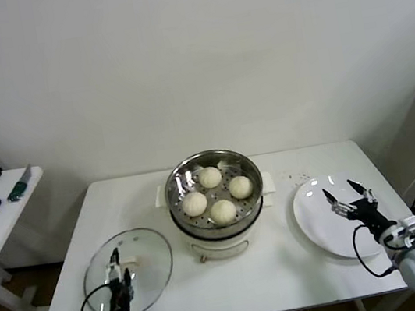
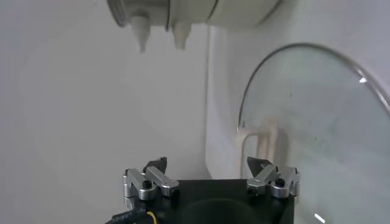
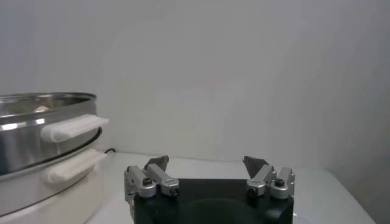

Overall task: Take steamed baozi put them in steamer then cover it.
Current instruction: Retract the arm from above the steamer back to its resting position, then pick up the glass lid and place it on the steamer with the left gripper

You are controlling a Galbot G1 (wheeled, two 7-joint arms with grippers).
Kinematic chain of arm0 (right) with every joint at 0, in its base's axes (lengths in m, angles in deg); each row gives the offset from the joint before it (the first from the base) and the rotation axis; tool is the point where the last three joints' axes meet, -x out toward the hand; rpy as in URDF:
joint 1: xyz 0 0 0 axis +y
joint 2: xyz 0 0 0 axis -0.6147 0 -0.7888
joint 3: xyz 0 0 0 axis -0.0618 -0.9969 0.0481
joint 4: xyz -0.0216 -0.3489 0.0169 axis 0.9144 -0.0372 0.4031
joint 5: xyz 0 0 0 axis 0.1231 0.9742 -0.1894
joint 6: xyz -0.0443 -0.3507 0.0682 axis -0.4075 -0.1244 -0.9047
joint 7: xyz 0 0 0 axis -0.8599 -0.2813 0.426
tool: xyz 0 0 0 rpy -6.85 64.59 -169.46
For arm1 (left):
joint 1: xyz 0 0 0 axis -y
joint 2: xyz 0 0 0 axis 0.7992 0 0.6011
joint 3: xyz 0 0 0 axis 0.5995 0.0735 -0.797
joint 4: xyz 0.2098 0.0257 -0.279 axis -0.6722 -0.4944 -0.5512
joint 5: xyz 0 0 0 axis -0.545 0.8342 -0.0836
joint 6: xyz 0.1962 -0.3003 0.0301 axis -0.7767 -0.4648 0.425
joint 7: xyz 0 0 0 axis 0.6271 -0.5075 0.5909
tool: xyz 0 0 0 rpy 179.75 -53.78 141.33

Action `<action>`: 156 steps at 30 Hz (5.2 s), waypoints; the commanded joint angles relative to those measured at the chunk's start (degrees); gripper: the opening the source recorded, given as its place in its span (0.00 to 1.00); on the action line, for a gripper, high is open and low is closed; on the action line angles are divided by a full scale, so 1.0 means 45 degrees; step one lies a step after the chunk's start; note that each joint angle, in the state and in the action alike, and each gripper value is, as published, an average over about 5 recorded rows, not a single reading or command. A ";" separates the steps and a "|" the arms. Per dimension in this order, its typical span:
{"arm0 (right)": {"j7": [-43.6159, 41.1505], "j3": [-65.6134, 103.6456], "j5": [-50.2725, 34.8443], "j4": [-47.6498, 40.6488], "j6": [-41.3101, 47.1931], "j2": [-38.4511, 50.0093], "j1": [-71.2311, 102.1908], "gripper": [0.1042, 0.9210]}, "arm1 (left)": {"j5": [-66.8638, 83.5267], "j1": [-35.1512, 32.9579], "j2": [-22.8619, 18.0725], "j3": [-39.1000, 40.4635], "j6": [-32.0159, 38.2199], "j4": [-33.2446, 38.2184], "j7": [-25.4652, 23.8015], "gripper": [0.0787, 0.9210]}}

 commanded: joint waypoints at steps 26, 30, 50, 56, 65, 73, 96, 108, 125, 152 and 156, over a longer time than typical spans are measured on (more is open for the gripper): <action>-0.0459 0.0514 0.1118 -0.0061 -0.0361 -0.1100 0.0619 0.88 | -0.0197 0.2516 -0.0369 0.0299 0.0414 -0.2977 0.0813 0.68; -0.0512 0.0504 0.1275 -0.0105 -0.0410 -0.1164 0.0625 0.88 | -0.0148 0.2468 -0.0309 0.0295 0.0378 -0.2757 0.0803 0.54; -0.0569 0.0397 0.1627 -0.0561 -0.0512 -0.0919 0.0126 0.88 | -0.0426 0.0952 0.1366 -0.0172 -0.2547 0.2182 0.0045 0.08; -0.0529 0.0159 0.1840 -0.0810 -0.0459 -0.0680 -0.0282 0.88 | -0.0055 0.1225 0.2888 -0.0025 -0.3567 0.3864 -0.0410 0.08; -0.0496 -0.0334 0.2282 -0.1337 -0.0313 -0.0525 -0.1085 0.88 | 0.0226 0.4328 0.4905 0.2478 -0.4648 0.4698 -0.2137 0.08; -0.0450 -0.0443 0.2639 -0.1677 -0.0233 -0.0645 -0.1459 0.88 | -0.1680 0.7997 0.2832 0.5754 -0.4655 0.3287 -0.4208 0.08; -0.0539 0.0361 0.3133 -0.1974 -0.0569 -0.0739 -0.0856 0.88 | -0.4587 0.8624 -0.3920 0.6711 -0.4655 -0.1571 -0.4558 0.08; -0.0696 0.0550 0.3396 -0.2143 -0.0680 -0.0819 -0.0780 0.88 | -0.4140 0.8719 -0.4257 0.6924 -0.4655 -0.2186 -0.4378 0.08; -0.0770 0.0425 0.3573 -0.2352 -0.0734 -0.0880 -0.1032 0.88 | -0.4049 0.8596 -0.4077 0.6925 -0.4655 -0.2285 -0.4529 0.08; -0.0895 0.0416 0.3892 -0.2334 -0.0790 -0.1144 -0.1010 0.88 | -0.3615 0.8744 -0.3450 0.6997 -0.4655 -0.2413 -0.4370 0.08; -0.0917 0.0424 0.3897 -0.2310 -0.0761 -0.1140 -0.1007 0.88 | -0.3370 0.8752 -0.3282 0.7052 -0.4655 -0.2231 -0.4385 0.09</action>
